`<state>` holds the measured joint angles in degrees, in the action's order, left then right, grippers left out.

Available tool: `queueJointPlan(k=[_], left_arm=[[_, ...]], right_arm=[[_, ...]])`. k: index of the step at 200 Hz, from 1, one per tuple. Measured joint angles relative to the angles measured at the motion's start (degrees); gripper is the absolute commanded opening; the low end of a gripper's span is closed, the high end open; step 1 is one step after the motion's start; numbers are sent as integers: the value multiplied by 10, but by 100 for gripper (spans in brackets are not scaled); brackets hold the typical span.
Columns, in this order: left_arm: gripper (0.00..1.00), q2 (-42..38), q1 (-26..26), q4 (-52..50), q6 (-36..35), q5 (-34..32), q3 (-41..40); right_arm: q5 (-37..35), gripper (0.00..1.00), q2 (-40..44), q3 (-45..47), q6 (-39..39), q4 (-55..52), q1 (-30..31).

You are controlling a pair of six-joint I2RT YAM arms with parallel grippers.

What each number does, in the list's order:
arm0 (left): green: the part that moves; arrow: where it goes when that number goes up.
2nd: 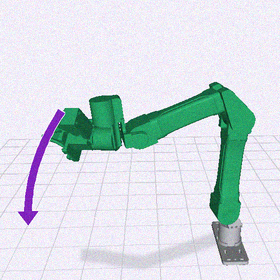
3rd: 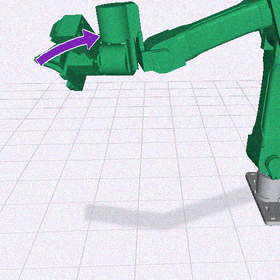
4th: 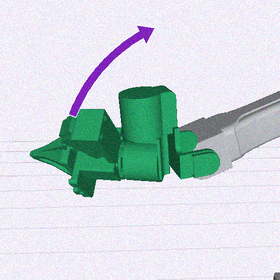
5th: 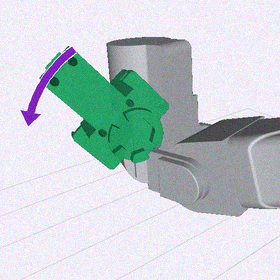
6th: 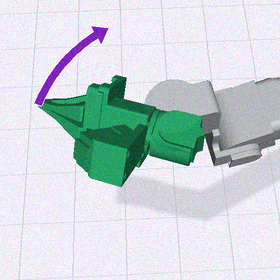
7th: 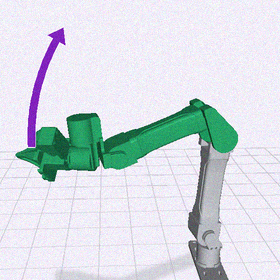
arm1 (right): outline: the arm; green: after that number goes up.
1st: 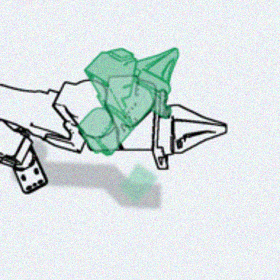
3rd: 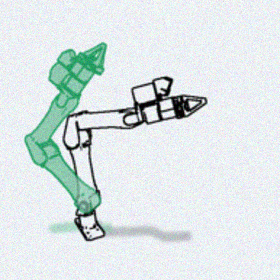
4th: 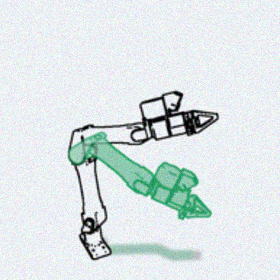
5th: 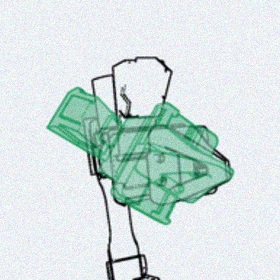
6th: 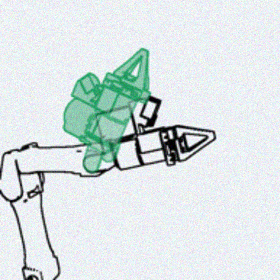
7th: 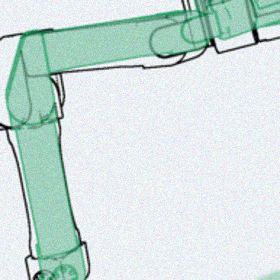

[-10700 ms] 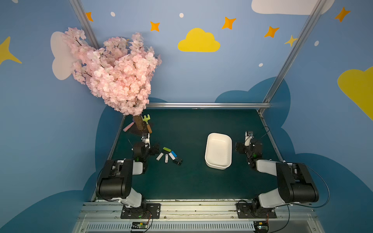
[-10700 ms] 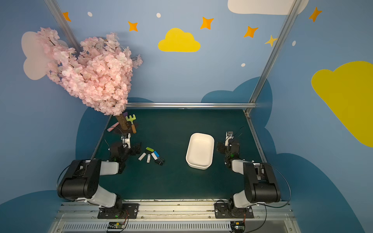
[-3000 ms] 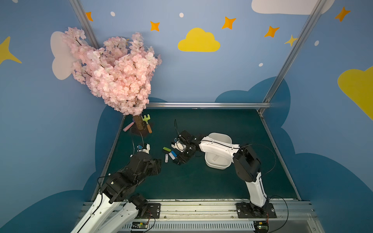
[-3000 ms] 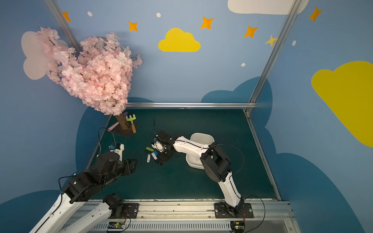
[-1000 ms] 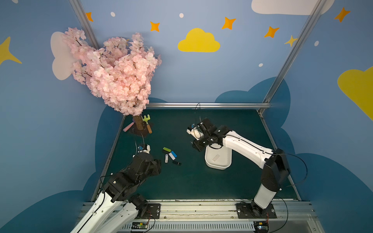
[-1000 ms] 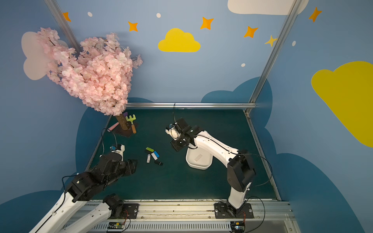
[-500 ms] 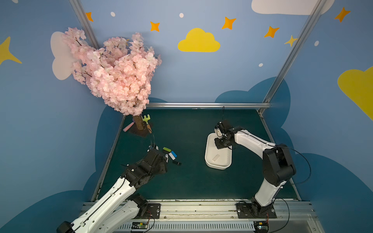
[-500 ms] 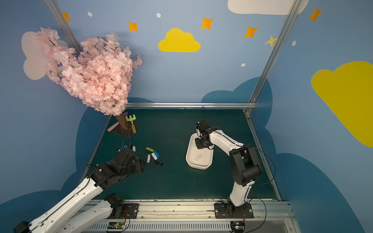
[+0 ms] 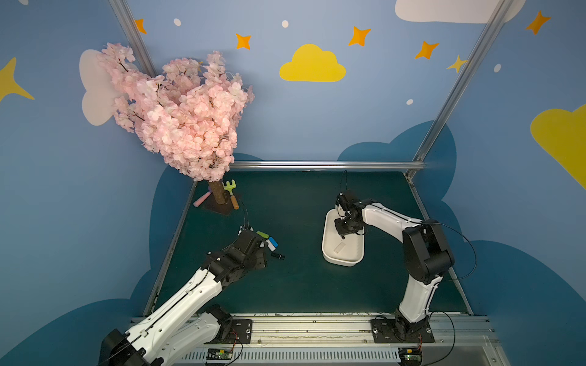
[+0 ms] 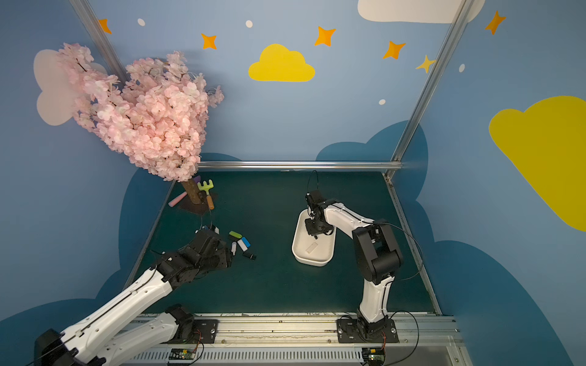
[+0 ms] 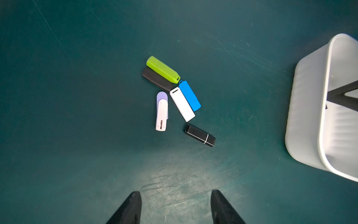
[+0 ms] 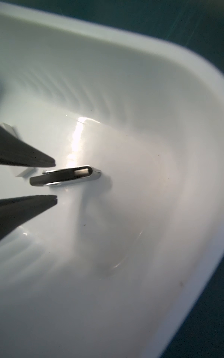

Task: Put the usb flash drive into the storage box
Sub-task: Place the USB flash in the storage box.

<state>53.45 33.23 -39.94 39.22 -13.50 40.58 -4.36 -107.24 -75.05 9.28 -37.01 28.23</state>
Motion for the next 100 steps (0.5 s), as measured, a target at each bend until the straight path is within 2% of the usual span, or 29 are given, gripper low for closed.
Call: queueJointPlan(k=[28,46,75,100], left_arm=[[61,14,-1,6,0,0,0],[61,20,-2,14,0,2,0],[60,55,-2,40,0,13,-2],[57,120,-9,67,-4,28,-1]], right_arm=[[-4,37,7,0,0,-3,7],[-5,37,41,12,0,2,11],[-1,38,173,73,0,39,19],[3,40,311,145,8,104,23]])
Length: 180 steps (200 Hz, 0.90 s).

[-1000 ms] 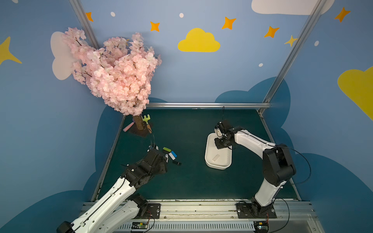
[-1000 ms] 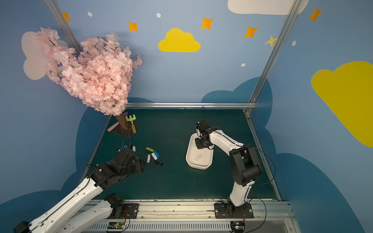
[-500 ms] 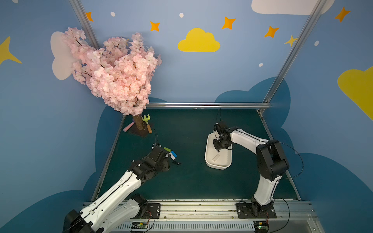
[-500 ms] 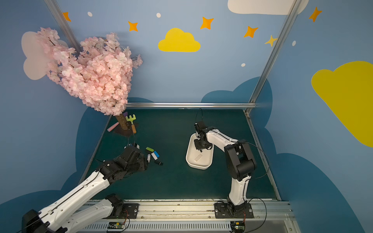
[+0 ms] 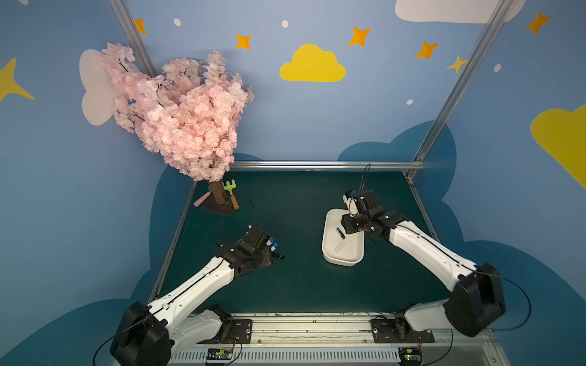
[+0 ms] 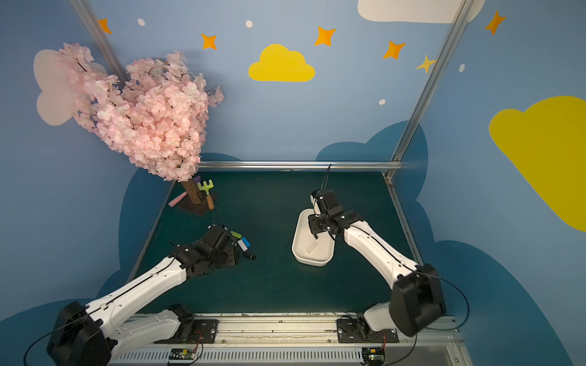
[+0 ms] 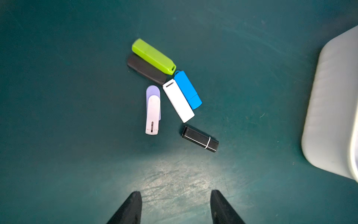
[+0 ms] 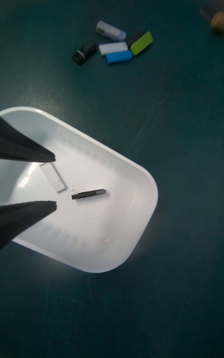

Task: Put the usb flash drive into the storage box
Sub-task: Place the USB flash in the storage box, then pick up the USB flash from the center of the board.

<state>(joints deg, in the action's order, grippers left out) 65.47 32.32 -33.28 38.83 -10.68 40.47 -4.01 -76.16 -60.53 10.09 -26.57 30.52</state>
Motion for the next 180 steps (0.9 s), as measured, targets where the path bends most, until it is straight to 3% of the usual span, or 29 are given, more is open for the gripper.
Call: queueJointPlan(k=[37,94,180], left_arm=[[50,150,-54,1,-14,23,57],[46,253,-84,11,-38,38,113],[43,279,-111,12,-72,45,118]], right_arm=[[-12,43,109,106,13,115,0],[-26,43,115,128,28,142,-4],[-41,43,111,127,31,142,-4]])
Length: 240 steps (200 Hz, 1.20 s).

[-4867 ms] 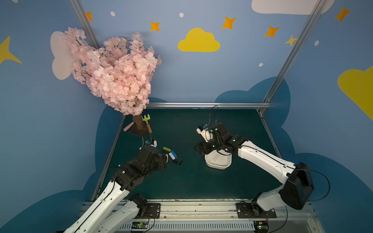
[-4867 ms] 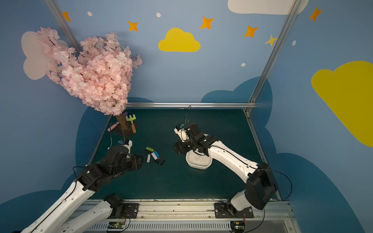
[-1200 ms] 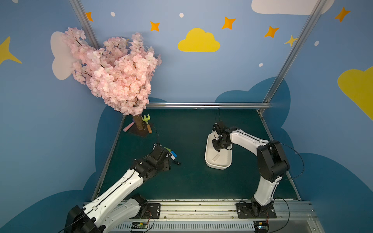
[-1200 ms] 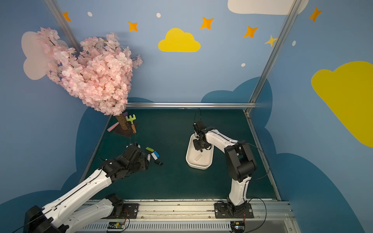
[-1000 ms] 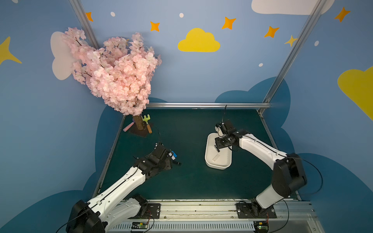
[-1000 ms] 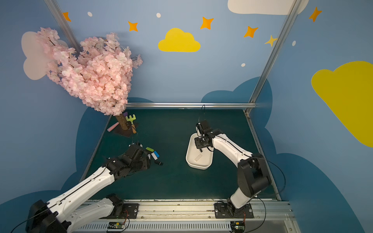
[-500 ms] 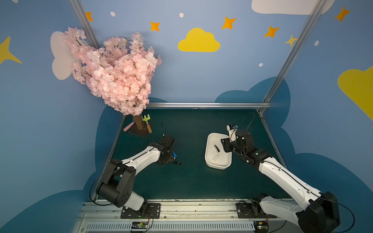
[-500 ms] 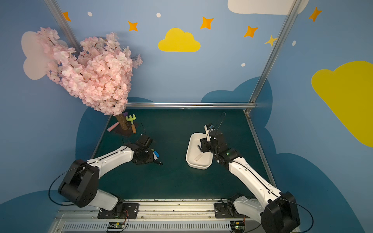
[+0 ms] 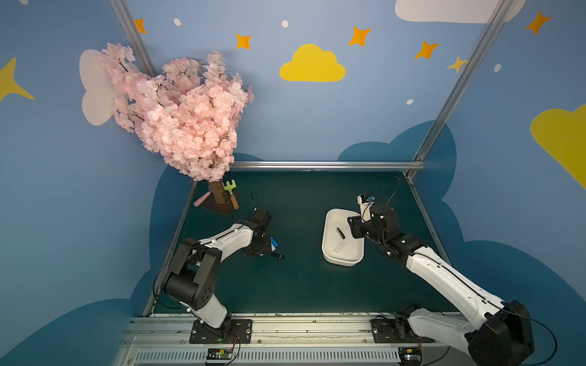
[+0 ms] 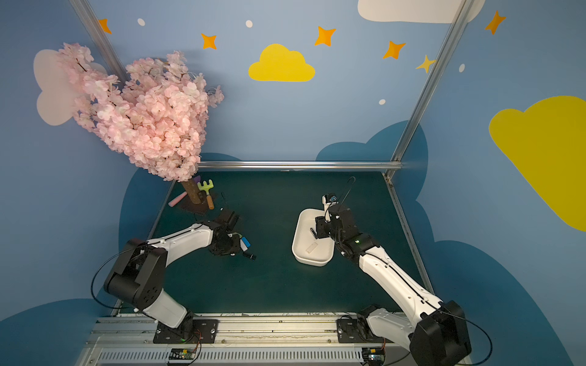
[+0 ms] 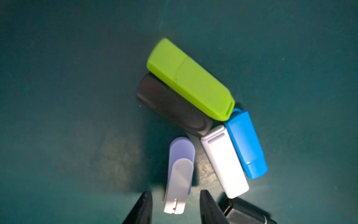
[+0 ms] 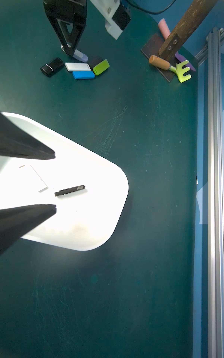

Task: Put the usb flash drive into the storage box
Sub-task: Pick up the USB flash from the center of the board.

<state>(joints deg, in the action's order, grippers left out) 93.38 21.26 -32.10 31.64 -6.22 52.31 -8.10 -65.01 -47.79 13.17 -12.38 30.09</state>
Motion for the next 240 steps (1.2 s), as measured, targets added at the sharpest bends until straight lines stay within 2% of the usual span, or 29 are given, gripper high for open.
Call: queueJointPlan(k=[52,77,117,162,210,240], left_arm=[[42,25,-2,-10,-14,2,18],[38,40,-2,-29,-16,-4,35],[24,64,-2,-48,-22,-15,63],[16,75,0,-57,-28,-18,78],[14,65,6,-56,-28,-30,72],[15,3,42,-70,-27,-40,73]], right_arm=[[-1,43,-12,0,1,0,0],[-1,43,-20,-4,2,0,0],[-1,43,-24,-8,4,0,0],[0,43,-30,-8,10,0,0],[0,43,-34,-8,12,0,0],[-3,43,-48,-11,12,-1,-1]])
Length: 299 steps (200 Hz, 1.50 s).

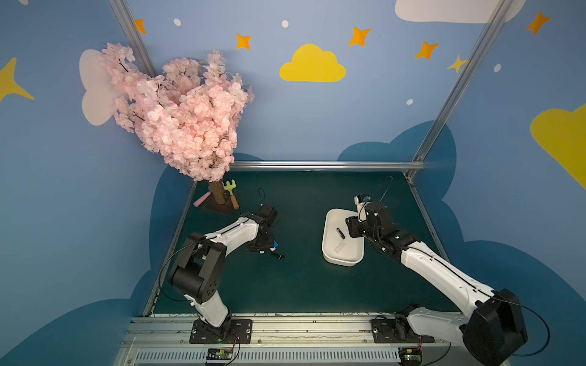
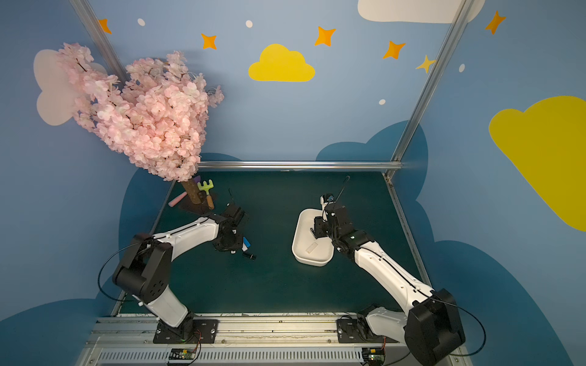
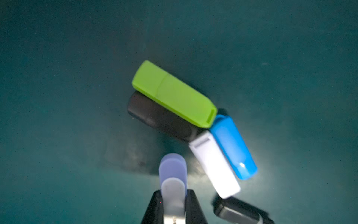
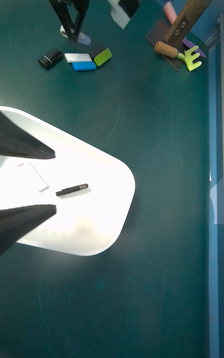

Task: Put the usb flash drive into the storage box
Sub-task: Pick up the USB flash from the center of the board, then place the USB flash in the storage box.

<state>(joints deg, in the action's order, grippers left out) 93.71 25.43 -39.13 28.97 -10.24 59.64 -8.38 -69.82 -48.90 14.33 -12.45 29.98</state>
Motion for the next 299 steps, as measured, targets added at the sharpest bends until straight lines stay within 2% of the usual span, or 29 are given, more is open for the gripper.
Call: queueJointPlan(k=[25,57,82,109,152,217,262,299], left_arm=[[16,-60,78,-9,9,5,39],[14,-80,168,17,28,27,87],[14,-50,217,50,46,65,105],[13,32,250,62,54,83,172],[15,158,280,49,51,83,310],[15,306,287,-4,36,70,450],[20,349,287,-27,32,58,475],[33,351,287,-37,27,54,476]], right_arm=[[-7,43,-16,-8,4,-2,-9],[-32,43,-19,-8,31,-13,-45],[-42,42,-19,-4,63,-15,-86],[-35,42,-19,12,97,-14,-127],[-10,42,-15,38,123,-9,-153],[31,42,-16,30,126,-14,-153],[45,42,-18,29,125,-14,-153],[50,42,-21,29,125,-14,-153]])
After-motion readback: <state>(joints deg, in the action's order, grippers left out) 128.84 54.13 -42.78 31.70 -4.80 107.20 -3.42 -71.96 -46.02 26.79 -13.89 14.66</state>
